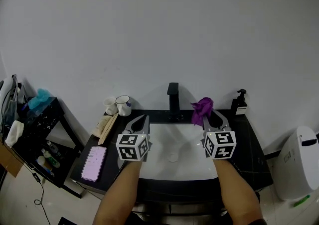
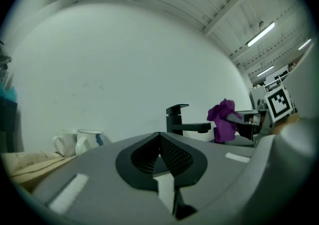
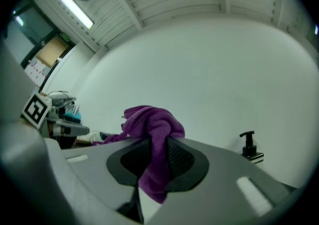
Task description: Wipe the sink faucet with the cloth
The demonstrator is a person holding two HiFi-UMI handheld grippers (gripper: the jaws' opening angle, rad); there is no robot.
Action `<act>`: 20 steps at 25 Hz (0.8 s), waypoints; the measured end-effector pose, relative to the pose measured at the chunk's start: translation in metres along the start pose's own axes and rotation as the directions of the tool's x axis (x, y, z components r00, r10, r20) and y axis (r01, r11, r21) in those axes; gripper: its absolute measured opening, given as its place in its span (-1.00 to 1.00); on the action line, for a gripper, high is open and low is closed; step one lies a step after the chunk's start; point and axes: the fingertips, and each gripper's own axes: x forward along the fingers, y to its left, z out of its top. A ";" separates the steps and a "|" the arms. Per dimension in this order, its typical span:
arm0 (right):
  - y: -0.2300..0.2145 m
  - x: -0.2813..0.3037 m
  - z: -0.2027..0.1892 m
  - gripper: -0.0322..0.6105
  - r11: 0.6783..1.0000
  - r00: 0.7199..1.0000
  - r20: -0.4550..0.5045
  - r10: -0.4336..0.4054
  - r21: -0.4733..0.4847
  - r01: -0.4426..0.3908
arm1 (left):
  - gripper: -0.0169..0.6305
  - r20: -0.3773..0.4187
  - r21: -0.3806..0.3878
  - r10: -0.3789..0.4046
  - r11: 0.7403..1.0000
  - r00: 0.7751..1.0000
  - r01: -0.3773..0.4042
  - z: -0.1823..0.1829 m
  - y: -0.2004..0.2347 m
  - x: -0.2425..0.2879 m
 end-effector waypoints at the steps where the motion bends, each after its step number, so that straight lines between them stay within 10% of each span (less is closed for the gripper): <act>1: 0.002 -0.002 -0.004 -0.66 1.000 1.000 -0.005 0.003 -0.009 -0.003 | -0.89 -0.005 -0.004 -0.002 1.000 1.000 0.002 -0.002 0.000 0.001; 20: 0.015 -0.008 -0.003 -0.67 0.998 0.999 0.011 0.033 -0.047 -0.033 | -0.89 -0.056 0.031 0.017 0.999 0.998 -0.015 -0.011 0.001 0.002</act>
